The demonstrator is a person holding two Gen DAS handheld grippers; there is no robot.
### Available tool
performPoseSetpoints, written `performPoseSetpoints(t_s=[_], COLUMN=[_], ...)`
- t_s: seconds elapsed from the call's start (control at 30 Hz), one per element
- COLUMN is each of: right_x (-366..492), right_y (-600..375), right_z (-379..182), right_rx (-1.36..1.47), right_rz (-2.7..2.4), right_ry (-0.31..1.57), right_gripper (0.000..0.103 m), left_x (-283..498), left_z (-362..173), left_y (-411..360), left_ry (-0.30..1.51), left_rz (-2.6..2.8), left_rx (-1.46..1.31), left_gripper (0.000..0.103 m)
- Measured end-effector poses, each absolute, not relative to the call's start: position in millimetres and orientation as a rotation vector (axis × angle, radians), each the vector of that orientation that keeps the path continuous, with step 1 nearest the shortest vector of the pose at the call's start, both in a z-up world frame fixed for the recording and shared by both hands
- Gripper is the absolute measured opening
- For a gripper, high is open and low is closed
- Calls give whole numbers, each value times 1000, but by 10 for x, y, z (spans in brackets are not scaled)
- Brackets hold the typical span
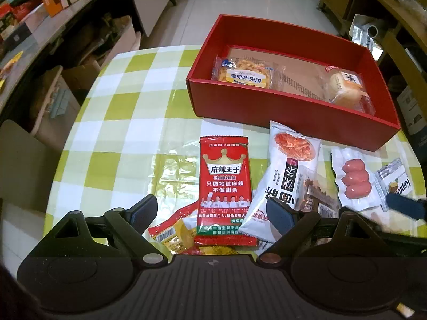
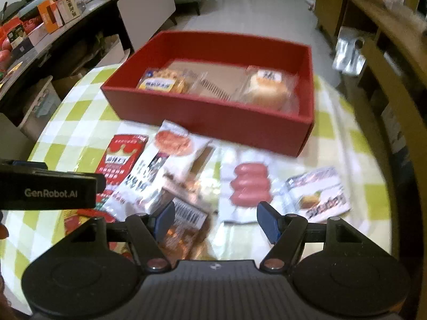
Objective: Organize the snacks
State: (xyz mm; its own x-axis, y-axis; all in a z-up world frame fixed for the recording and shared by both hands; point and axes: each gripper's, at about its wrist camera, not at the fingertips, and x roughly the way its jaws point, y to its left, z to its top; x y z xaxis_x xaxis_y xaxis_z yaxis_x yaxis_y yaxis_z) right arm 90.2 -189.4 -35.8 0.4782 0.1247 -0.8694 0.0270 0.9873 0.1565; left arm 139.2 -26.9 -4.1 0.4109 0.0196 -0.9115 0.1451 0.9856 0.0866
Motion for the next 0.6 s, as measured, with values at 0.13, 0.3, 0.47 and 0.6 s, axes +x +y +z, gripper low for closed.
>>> performPoseSetpoints(t_s=[0.13,0.3,0.47,0.6], right_x=[933,1003,1076,1105], right_y=[-1852,-1812,-1777,-1788], right_z=[-434,-550,-649,-716], right_rx=[230,323,363,359], right_rz=[78,103,91,66], right_ry=[1100,1140,1156,1170], right_gripper=[76,76,79,93], left_x=[1364,1385,1423,1436], left_z=[-35,-31,-23,-20], left_y=[-254,-175,-72,-60], left_ry=[1146,1148,1154,1158], left_rz=[-84,-73,-67,-79], left_rx=[164,153,122,115], left_gripper=[92,92,92,92])
